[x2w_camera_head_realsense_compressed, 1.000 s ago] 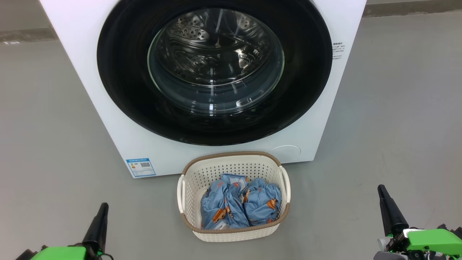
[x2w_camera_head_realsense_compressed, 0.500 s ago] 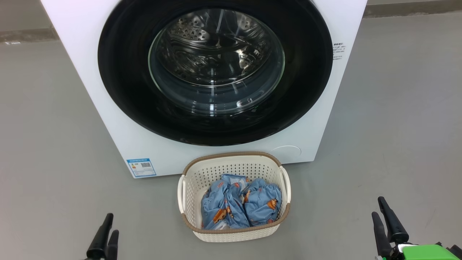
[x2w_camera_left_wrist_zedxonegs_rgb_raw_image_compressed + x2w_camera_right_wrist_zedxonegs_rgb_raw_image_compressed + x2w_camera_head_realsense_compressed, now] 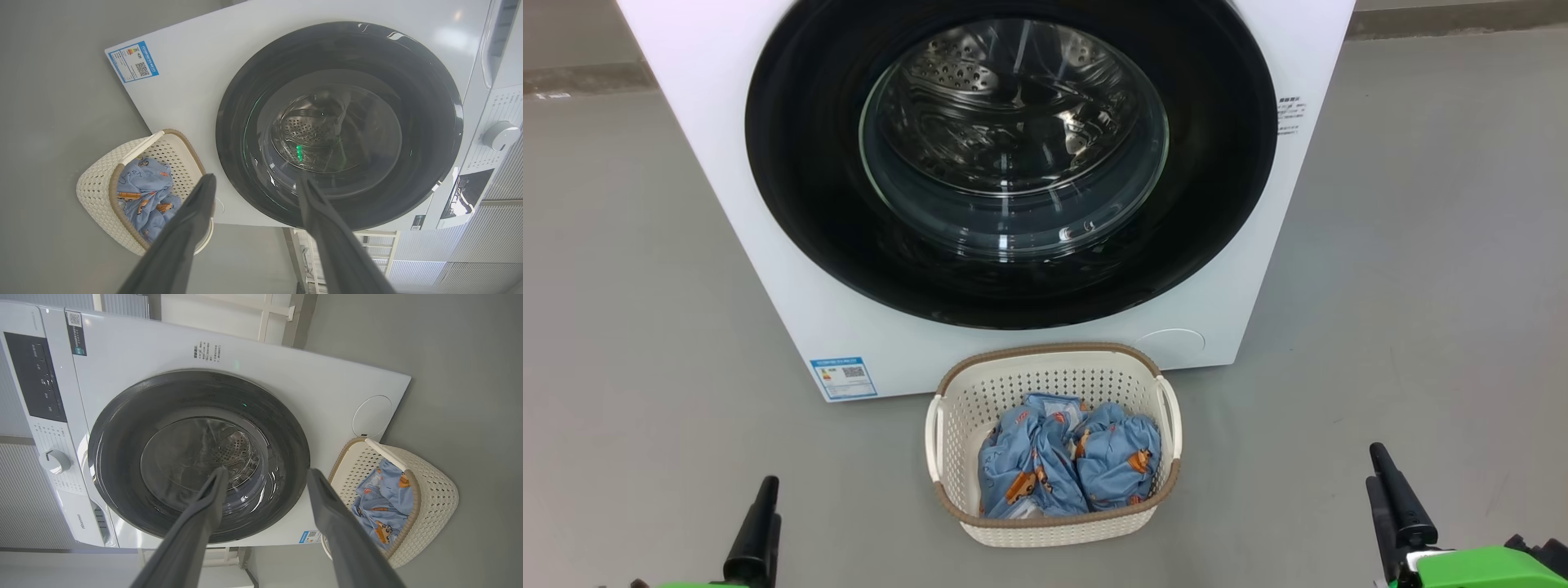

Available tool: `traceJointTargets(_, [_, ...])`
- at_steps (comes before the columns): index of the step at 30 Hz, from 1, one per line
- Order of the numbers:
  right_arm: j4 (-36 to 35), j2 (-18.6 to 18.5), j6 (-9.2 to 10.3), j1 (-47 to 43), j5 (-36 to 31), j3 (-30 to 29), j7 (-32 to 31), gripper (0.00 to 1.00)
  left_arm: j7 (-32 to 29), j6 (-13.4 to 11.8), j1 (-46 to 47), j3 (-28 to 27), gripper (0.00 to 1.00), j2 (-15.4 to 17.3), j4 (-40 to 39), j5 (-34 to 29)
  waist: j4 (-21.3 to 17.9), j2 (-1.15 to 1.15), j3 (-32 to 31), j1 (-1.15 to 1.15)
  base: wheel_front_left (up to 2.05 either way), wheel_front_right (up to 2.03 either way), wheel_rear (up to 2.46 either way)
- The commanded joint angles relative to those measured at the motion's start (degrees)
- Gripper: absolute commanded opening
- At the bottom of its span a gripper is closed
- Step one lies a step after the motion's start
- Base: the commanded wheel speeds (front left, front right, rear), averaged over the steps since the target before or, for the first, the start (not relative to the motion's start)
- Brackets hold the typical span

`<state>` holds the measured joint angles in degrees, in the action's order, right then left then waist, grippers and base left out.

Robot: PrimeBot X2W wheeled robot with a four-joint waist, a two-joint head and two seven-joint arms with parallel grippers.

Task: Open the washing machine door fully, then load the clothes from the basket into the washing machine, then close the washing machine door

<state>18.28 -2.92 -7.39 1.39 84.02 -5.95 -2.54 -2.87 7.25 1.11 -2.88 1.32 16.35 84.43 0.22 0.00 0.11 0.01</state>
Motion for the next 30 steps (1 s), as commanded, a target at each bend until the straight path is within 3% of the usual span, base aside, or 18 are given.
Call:
traceJointTargets(1, [-1.6, -0.9, -0.02, 1.9, -1.6, 0.6, 0.5, 1.0, 0.7, 0.1, 1.4, -0.4, 1.0, 1.2, -1.9, -1.5, 0.0, 0.0, 0.0, 0.0, 0.0, 0.0, 0.0])
traceJointTargets(30, [-1.1, -3.1, -0.04, 2.8, -24.3, 4.2, 5.5, 1.0, 5.8, 0.1, 0.8, 0.8, 1.0, 1.5, -4.3, -25.8, 0.3, 0.0, 0.0, -0.01, 0.0, 0.0, 0.0])
